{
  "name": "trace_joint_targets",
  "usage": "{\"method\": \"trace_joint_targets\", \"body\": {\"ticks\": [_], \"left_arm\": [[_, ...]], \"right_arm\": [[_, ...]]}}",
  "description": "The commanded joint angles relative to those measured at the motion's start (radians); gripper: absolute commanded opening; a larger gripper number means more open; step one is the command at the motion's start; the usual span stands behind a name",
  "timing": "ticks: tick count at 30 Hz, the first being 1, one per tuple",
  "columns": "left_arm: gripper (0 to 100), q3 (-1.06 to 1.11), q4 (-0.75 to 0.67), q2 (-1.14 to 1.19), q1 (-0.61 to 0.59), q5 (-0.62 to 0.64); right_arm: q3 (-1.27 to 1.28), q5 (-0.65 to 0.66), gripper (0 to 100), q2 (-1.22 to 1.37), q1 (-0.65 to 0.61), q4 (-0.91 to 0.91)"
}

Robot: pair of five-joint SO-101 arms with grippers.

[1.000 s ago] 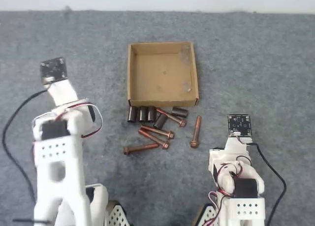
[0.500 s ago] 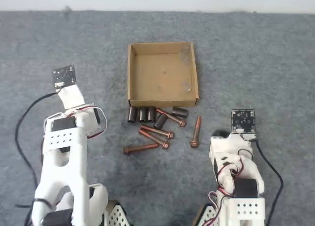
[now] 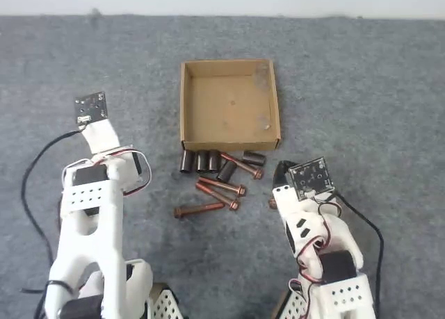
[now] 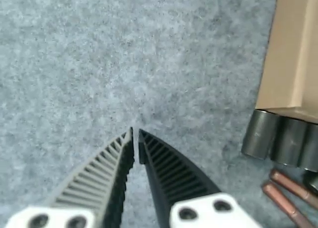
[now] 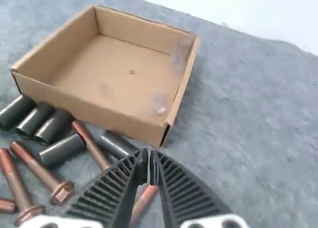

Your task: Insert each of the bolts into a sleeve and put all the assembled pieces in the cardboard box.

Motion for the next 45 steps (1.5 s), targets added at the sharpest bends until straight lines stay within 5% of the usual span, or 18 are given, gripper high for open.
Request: {"method": "trace_joint_targets", "body": {"ticks": [1, 11, 27, 31, 45], "left_arm": [[1, -0.008, -0.029, 0.005, 0.000, 0.006], [1, -0.008, -0.029, 0.005, -0.005, 0.006], [1, 0.048, -0.163, 0.005, -0.031, -0.055], [1, 0.047, -0.163, 0.005, -0.021, -0.057], [1, 0.048, -0.164, 0.005, -0.021, -0.057]], "right_arm": [[-0.157, 0.015, 0.6, 0.053, -0.019, 0.039], [-0.540, -0.103, 1.0, 0.685, -0.071, 0.124], [-1.002, 0.282, 3.0, 1.477, -0.074, 0.143], [-1.115, 0.334, 11.5, 1.578, -0.065, 0.239], [-1.204, 0.588, 7.0, 1.765, -0.084, 0.179]]}}
